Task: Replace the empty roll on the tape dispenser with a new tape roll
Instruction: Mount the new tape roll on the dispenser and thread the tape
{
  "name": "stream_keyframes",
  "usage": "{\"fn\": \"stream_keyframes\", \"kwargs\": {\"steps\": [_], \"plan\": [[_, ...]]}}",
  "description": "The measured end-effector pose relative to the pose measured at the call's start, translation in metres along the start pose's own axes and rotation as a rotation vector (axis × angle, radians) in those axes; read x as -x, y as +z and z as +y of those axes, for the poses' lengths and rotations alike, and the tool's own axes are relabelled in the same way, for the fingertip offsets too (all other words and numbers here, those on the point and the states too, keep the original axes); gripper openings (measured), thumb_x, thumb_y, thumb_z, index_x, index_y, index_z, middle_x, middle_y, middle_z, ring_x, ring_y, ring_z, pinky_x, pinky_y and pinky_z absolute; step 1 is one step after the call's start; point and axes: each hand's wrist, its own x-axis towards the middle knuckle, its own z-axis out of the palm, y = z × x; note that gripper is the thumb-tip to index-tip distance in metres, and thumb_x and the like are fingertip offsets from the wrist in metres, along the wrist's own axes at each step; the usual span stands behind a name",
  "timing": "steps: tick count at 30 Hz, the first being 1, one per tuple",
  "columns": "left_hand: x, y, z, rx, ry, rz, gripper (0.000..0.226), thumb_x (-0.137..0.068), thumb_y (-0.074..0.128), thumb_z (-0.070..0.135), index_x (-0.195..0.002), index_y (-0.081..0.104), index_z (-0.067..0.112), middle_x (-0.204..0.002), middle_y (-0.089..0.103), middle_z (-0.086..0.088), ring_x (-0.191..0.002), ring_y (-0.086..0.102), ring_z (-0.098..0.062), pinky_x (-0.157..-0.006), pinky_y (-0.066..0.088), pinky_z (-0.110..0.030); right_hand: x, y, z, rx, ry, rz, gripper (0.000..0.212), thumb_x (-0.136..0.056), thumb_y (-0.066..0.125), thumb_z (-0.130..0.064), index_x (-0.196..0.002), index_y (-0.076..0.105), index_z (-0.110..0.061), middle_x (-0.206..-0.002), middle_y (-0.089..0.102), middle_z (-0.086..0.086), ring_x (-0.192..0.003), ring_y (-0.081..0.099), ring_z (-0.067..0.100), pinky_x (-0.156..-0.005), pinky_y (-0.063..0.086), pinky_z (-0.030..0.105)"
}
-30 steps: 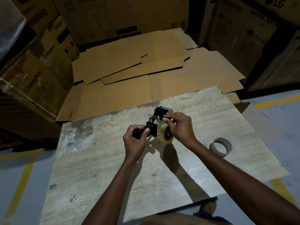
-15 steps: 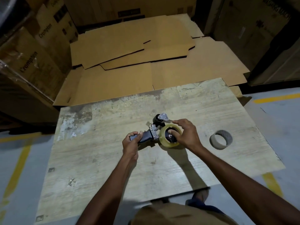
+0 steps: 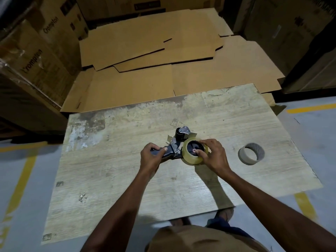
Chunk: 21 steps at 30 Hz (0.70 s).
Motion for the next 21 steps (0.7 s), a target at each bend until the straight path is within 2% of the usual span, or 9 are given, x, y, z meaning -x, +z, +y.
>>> {"fn": "stream_keyframes", "kwargs": {"steps": [2, 6, 10, 13, 15, 18, 21], "plan": [[0.001, -0.002, -0.004, -0.056, 0.036, 0.002, 0.029, -0.082, 0.086, 0.020, -0.081, 0.061, 0.006, -0.081, 0.062, -0.001, -0.076, 0.060, -0.010, -0.064, 0.045, -0.009, 0.001, 0.001, 0.000, -0.003, 0.008, 0.003, 0.038, -0.086, 0.084, -0.030, -0.120, 0.074, -0.015, -0.113, 0.069, 0.005, -0.109, 0.061, 0.026, -0.090, 0.045, 0.032], [0.002, 0.001, -0.013, -0.135, 0.078, 0.039, 0.030, -0.082, 0.086, 0.026, -0.077, 0.058, 0.018, -0.078, 0.061, 0.003, -0.075, 0.060, -0.010, -0.068, 0.045, -0.020, 0.004, 0.003, -0.002, 0.004, 0.014, -0.002, 0.041, -0.085, 0.084, -0.032, -0.120, 0.073, -0.014, -0.111, 0.068, 0.006, -0.107, 0.061, 0.028, -0.088, 0.046, 0.033], [0.003, 0.004, -0.014, -0.183, 0.130, 0.067, 0.032, -0.082, 0.085, 0.027, -0.077, 0.055, 0.019, -0.076, 0.060, 0.002, -0.073, 0.059, -0.015, -0.065, 0.048, -0.030, 0.008, 0.005, -0.006, 0.004, 0.034, 0.005, 0.050, -0.082, 0.088, -0.032, -0.125, 0.071, -0.014, -0.113, 0.065, 0.007, -0.109, 0.059, 0.029, -0.088, 0.042, 0.031], [0.001, 0.005, -0.018, -0.275, 0.138, 0.079, 0.034, -0.080, 0.082, 0.044, -0.079, 0.054, 0.024, -0.075, 0.060, 0.008, -0.073, 0.060, -0.013, -0.065, 0.052, -0.040, 0.011, 0.006, -0.011, -0.005, 0.041, 0.018, 0.058, -0.077, 0.092, -0.032, -0.127, 0.069, -0.014, -0.117, 0.063, 0.010, -0.112, 0.056, 0.030, -0.092, 0.041, 0.032], [-0.003, 0.004, -0.022, -0.355, 0.147, 0.094, 0.038, -0.078, 0.076, 0.058, -0.078, 0.053, 0.029, -0.075, 0.059, 0.012, -0.074, 0.059, -0.008, -0.072, 0.053, -0.044, 0.013, 0.007, -0.014, -0.001, 0.034, 0.025, 0.062, -0.076, 0.092, -0.034, -0.128, 0.067, -0.014, -0.121, 0.061, 0.010, -0.115, 0.054, 0.030, -0.095, 0.046, 0.037], [-0.004, 0.007, -0.026, -0.484, 0.209, 0.093, 0.044, -0.081, 0.063, 0.074, -0.084, 0.054, 0.030, -0.083, 0.057, 0.015, -0.082, 0.054, -0.008, -0.087, 0.045, -0.039, 0.015, 0.009, -0.012, -0.005, 0.059, 0.012, 0.073, -0.075, 0.088, -0.046, -0.135, 0.061, -0.016, -0.130, 0.057, 0.009, -0.122, 0.054, 0.029, -0.101, 0.049, 0.049], [0.001, 0.011, -0.022, -0.544, 0.254, 0.111, 0.058, -0.084, 0.046, 0.085, -0.096, 0.057, 0.029, -0.097, 0.056, 0.014, -0.095, 0.050, -0.009, -0.089, 0.035, -0.032, 0.018, 0.012, -0.012, -0.005, 0.107, -0.043, 0.095, -0.071, 0.078, -0.066, -0.148, 0.045, -0.021, -0.142, 0.050, 0.006, -0.132, 0.048, 0.026, -0.107, 0.046, 0.048]]}}
